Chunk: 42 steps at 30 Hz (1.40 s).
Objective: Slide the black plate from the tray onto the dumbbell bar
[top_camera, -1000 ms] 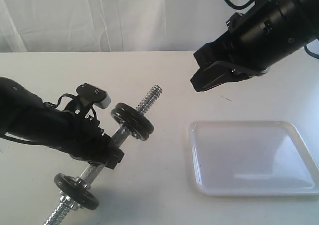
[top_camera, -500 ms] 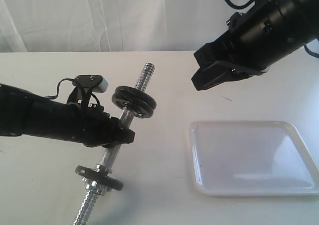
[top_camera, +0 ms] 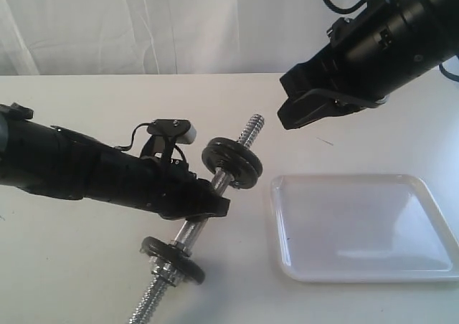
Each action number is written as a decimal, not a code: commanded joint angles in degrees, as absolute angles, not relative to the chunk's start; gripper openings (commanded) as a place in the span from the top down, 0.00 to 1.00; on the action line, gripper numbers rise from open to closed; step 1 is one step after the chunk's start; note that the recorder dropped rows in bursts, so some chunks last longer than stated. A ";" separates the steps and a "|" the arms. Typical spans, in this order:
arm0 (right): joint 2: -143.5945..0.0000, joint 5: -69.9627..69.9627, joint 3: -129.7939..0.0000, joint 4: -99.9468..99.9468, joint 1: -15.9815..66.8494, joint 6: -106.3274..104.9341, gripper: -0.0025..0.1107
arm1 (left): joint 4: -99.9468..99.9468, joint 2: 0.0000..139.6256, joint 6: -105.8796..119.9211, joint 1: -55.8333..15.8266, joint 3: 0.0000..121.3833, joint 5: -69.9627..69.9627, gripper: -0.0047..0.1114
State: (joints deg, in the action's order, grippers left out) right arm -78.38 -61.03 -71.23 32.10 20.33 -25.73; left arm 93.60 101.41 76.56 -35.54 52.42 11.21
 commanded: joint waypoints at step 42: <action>-77.85 -60.97 -71.26 31.35 19.97 -25.83 0.98 | 99.95 100.94 50.33 -39.44 56.67 5.82 0.96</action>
State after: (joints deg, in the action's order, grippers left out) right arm -78.38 -60.92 -71.23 31.42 20.33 -25.73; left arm 97.03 104.50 50.61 -39.16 54.31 0.64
